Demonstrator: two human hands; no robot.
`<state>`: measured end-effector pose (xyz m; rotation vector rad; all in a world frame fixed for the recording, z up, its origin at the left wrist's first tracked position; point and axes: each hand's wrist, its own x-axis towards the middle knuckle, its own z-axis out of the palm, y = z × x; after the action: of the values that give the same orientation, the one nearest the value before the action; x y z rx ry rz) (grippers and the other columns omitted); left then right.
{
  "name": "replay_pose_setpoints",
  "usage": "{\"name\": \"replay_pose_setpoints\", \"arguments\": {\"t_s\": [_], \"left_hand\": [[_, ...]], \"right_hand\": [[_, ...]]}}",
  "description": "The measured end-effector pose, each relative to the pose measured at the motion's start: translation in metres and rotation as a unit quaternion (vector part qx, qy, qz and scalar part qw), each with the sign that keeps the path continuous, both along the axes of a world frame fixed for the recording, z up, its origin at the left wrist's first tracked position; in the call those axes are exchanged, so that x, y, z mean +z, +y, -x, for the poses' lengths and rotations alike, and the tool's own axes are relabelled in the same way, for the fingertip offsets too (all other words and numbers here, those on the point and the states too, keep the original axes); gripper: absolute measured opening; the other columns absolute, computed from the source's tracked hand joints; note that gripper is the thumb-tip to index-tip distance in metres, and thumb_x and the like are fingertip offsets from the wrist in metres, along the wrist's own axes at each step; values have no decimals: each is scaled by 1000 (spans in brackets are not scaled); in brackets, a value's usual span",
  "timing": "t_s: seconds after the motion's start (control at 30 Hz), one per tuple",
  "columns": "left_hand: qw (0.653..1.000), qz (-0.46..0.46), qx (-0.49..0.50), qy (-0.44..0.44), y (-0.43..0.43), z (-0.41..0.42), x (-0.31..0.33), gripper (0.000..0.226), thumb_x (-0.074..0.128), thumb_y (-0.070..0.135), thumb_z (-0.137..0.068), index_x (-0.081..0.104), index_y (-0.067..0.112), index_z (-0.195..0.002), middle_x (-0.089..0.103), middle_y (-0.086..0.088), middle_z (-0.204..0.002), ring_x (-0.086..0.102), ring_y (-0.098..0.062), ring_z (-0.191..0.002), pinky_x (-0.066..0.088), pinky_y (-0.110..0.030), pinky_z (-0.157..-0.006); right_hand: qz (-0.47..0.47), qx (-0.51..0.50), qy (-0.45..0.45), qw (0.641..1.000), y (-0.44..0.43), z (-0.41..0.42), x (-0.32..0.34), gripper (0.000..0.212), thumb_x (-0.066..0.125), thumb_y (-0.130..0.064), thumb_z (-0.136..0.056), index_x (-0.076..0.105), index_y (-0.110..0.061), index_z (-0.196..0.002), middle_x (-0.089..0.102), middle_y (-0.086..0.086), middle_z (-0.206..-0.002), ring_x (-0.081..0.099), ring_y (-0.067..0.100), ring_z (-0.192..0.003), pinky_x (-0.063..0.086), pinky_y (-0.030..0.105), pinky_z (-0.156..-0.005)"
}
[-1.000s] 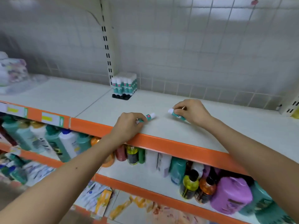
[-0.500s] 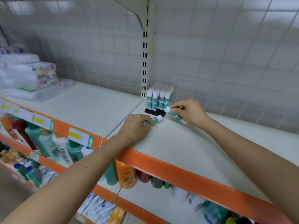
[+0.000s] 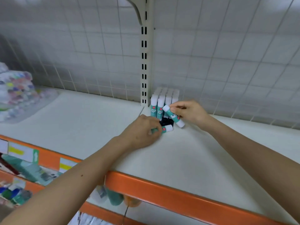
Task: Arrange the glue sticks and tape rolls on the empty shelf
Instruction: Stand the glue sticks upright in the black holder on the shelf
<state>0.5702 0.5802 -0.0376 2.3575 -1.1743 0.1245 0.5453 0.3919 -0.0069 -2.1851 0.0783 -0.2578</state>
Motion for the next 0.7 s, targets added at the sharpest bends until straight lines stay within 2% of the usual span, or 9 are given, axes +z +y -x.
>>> {"name": "replay_pose_setpoints", "arguments": {"t_s": [0.03,0.1,0.13,0.2,0.3,0.37,0.5,0.6,0.7], "left_hand": [[999,34,8,36,0,-3,6,20,51,30,-84,66,19,-80,67,5,-85,58,-14,-78,43,-22,-76],[975,120,54,181,-2,-9,20,13,54,33,-89,63,26,-82,66,10,-84,59,-2,-73,43,-14,-68],[947,168,70,264,-5,-13,26,15,54,36,-89,63,26,-84,67,9,-84,60,0,-70,43,-13,-63],[904,219,78,359,-10,-19,33,23,52,38,-90,63,18,-92,68,1,-83,63,-5,-66,45,-12,-56],[887,247,59,386,-13,-25,34,21,53,26,-92,63,9,-96,68,-7,-81,65,-9,-67,51,-12,-59],[869,271,51,411,-13,-29,32,17,52,20,-92,63,7,-92,68,-10,-81,67,-8,-67,53,-13,-62],[813,322,45,484,-9,-38,29,22,49,18,-94,61,2,-104,68,-9,-88,68,-6,-73,55,-13,-67],[779,340,16,527,-8,-42,26,20,47,18,-96,60,6,-105,68,-7,-93,67,-9,-84,54,-13,-74],[765,343,-2,545,-10,-42,22,19,46,17,-96,60,7,-105,68,-6,-95,68,-8,-84,54,-13,-73]], "right_hand": [[0,-1,-4,1000,2,-1,0,19,62,-16,-85,69,-11,-101,63,-10,-80,54,-13,-59,43,12,-74],[7,-3,-20,1000,7,-1,3,18,63,-14,-84,69,-15,-101,65,-6,-86,55,-14,-61,40,4,-68],[8,-5,-33,999,10,-1,5,19,64,-12,-83,69,-16,-101,66,-1,-88,56,-10,-65,41,6,-70],[23,4,-63,998,15,0,9,21,67,-8,-80,69,-15,-99,67,10,-90,57,2,-72,44,18,-75],[69,14,-87,994,21,-2,12,18,71,-9,-76,72,-10,-94,63,4,-81,54,-2,-65,42,14,-68],[68,-4,-107,992,25,-1,11,16,71,-9,-75,72,-9,-91,62,0,-81,55,-6,-67,43,13,-70],[57,-119,-151,980,21,2,11,18,66,-20,-81,68,-14,-98,61,-5,-89,55,-2,-77,41,6,-72],[-25,-154,-83,984,13,5,12,19,60,-22,-86,64,-16,-104,58,-10,-82,55,1,-72,42,1,-65],[-139,-154,-50,977,13,6,12,19,60,-13,-86,63,-9,-104,58,-3,-75,57,10,-68,50,10,-64]]}}
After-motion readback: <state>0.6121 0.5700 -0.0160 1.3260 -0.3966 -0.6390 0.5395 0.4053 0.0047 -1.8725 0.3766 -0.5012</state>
